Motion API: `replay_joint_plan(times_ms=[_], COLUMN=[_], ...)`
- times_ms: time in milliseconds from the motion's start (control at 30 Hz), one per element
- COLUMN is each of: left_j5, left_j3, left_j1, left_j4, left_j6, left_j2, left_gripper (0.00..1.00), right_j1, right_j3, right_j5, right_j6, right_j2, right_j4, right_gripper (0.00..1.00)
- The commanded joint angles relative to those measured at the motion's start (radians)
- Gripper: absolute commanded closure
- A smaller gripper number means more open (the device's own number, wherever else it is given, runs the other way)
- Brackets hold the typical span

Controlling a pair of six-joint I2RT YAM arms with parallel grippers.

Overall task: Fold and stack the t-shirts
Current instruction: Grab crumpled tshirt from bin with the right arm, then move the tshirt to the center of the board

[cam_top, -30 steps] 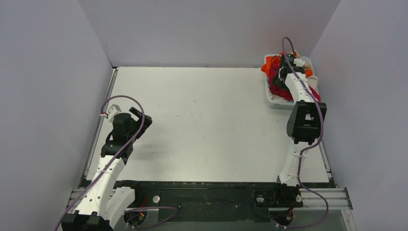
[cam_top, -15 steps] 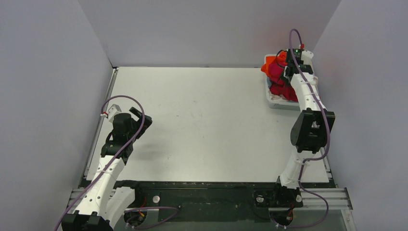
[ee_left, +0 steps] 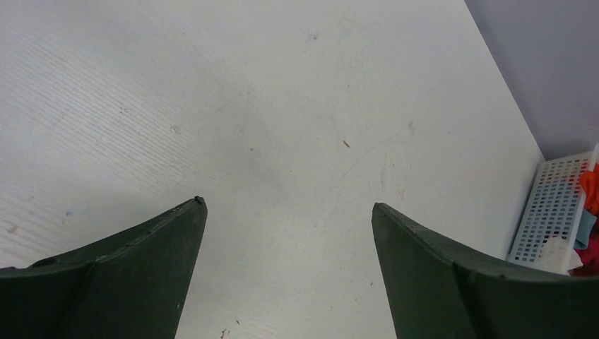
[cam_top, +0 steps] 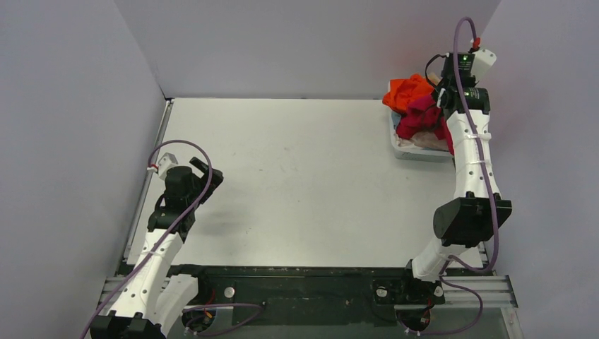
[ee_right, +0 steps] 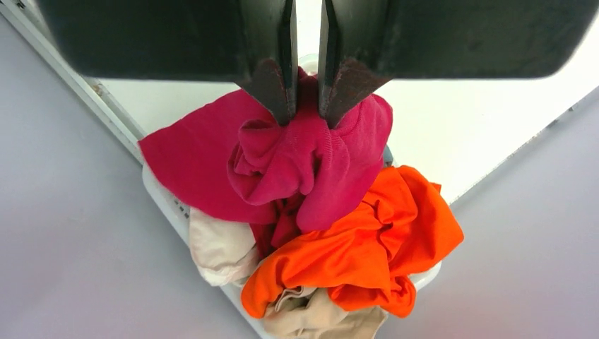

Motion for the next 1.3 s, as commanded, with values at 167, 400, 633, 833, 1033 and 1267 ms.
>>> replay_joint_plan(times_ms=[167,400,633,833,1033,1267], left_j5=[0.007,0.008,0.010,0.027,0.048,0.073], left_j3=[0.007,0.008,0.015,0.019,0.022,0.017], left_j1=[-0.005,-0.004,-0.005,-0.006,-0.003,-0.005], left_j4=[0.019,0.011,0.007,0.002,-0.002,-0.028], left_j6=[0.017,0.014,0.009,0.005,0.002,-0.011], left_j2=[-0.028,-0.033,-0.040,-0.049,-0.067,-0.106], left_gripper=[0.02,0.02,0.02,0.02,0.02,0.02], right_j1=[-0.005,-0.004,-0.004,0.005,0.123,0.488], right_j3=[0.196,0.232,0.223,0.237,0.415,0.359], right_j5=[0.117,0.125,0.040,-0.105,-0.310,-0.397], right_j6=[-0.023,-0.039,-0.045,0.021,0.059,-0.012], right_j2=[-0.125,-0.193,-0.279,-0.341,-0.299,-0.294], right_j4=[0.025,0.106,0.275,0.401,0.277,0.235], right_gripper=[1.00,1.00,1.00,1.00,1.00,1.00])
